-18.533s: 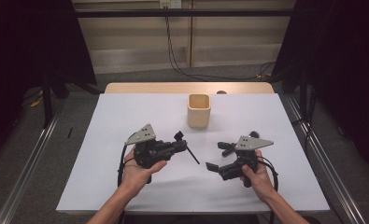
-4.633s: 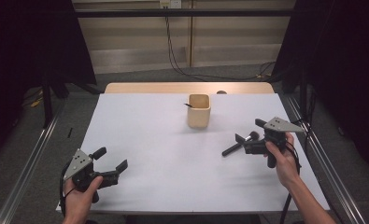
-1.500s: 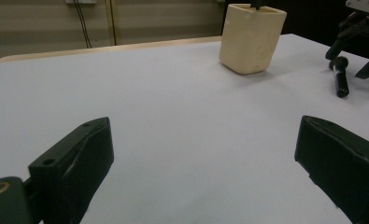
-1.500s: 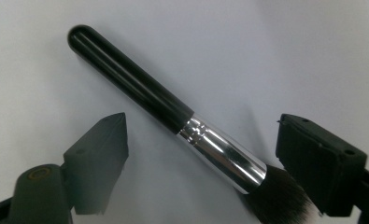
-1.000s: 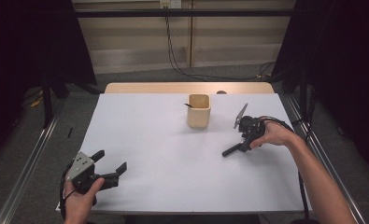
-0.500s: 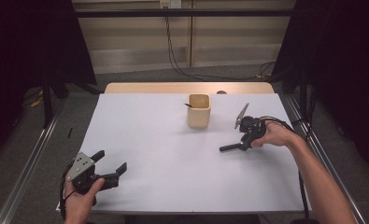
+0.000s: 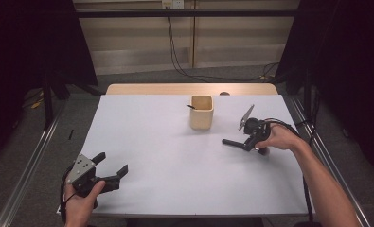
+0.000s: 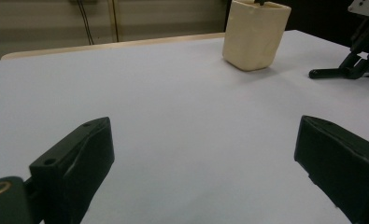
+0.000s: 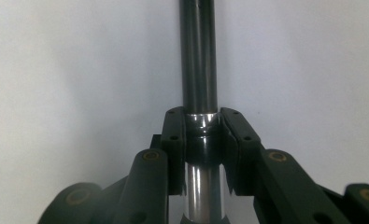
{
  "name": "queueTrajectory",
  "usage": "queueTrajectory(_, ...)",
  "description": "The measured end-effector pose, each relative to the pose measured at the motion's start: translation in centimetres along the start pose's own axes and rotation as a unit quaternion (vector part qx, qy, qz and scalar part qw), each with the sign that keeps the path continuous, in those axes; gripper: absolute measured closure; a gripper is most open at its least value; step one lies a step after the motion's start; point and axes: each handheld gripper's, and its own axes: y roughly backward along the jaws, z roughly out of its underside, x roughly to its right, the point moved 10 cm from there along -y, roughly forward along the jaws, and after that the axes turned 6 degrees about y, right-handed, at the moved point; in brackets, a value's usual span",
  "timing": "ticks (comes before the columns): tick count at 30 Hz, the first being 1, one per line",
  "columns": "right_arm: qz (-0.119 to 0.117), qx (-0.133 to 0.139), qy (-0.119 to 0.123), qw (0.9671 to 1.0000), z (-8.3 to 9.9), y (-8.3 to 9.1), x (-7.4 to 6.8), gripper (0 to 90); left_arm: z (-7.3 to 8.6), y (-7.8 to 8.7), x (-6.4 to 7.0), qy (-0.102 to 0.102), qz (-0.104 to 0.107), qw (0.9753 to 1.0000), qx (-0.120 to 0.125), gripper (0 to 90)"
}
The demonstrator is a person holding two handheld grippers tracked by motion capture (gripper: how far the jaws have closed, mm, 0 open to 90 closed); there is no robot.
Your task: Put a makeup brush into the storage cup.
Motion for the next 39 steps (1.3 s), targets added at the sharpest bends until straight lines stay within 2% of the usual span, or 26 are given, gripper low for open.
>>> queueTrajectory(1,-0.002,0.0,-0.012,0.9999,0.0,0.1,0.0,72.9,0.1,0.0,0.0,0.0,0.0,1.0,-0.004,5.0)
queueTrajectory(7,0.0,0.012,-0.025,0.9996,0.0,0.3,0.1,72.9,0.0,0.1,-0.1,-0.001,0.0,1.0,-0.002,4.9)
queueTrajectory(9,0.005,0.023,-0.044,0.9988,-0.1,0.8,0.3,72.9,0.0,0.2,-0.1,-0.001,-0.001,1.0,-0.001,4.9)
queueTrajectory(13,0.016,0.046,-0.056,0.9973,-0.3,1.5,0.5,72.9,-0.1,0.1,0.0,-0.004,0.0,1.0,-0.002,4.9)
queueTrajectory(17,0.013,0.067,-0.063,0.9957,-0.4,1.7,0.2,73.0,0.0,0.1,0.1,-0.009,0.0,1.0,-0.004,4.8)
queueTrajectory(20,0.021,0.072,-0.074,0.9944,-0.3,1.7,0.3,73.0,0.0,0.2,0.1,-0.009,0.002,0.9999,-0.004,4.8)
queueTrajectory(25,0.032,0.088,-0.076,0.9927,-0.4,2.3,0.5,73.0,-0.1,0.2,0.0,-0.009,0.001,1.0,-0.003,4.7)
queueTrajectory(31,0.041,0.13,-0.095,0.986,-1.1,3.5,0.6,73.0,-0.1,0.3,0.0,-0.009,0.0,1.0,-0.001,4.7)
queueTrajectory(35,0.047,0.162,-0.11,0.9797,-1.5,3.7,0.4,73.0,-0.1,0.3,0.0,-0.009,0.0,1.0,-0.004,4.6)
queueTrajectory(37,0.048,0.167,-0.115,0.978,-1.6,3.7,0.3,73.0,-0.1,0.3,0.0,-0.01,0.002,0.9999,-0.005,4.5)
queueTrajectory(38,0.051,0.176,-0.122,0.9755,-1.7,3.8,0.4,73.0,-0.1,0.3,0.0,-0.009,0.001,1.0,-0.004,4.5)
queueTrajectory(39,0.052,0.181,-0.124,0.9743,-1.8,3.9,0.4,73.0,-0.1,0.3,0.0,-0.007,0.001,1.0,-0.003,4.5)
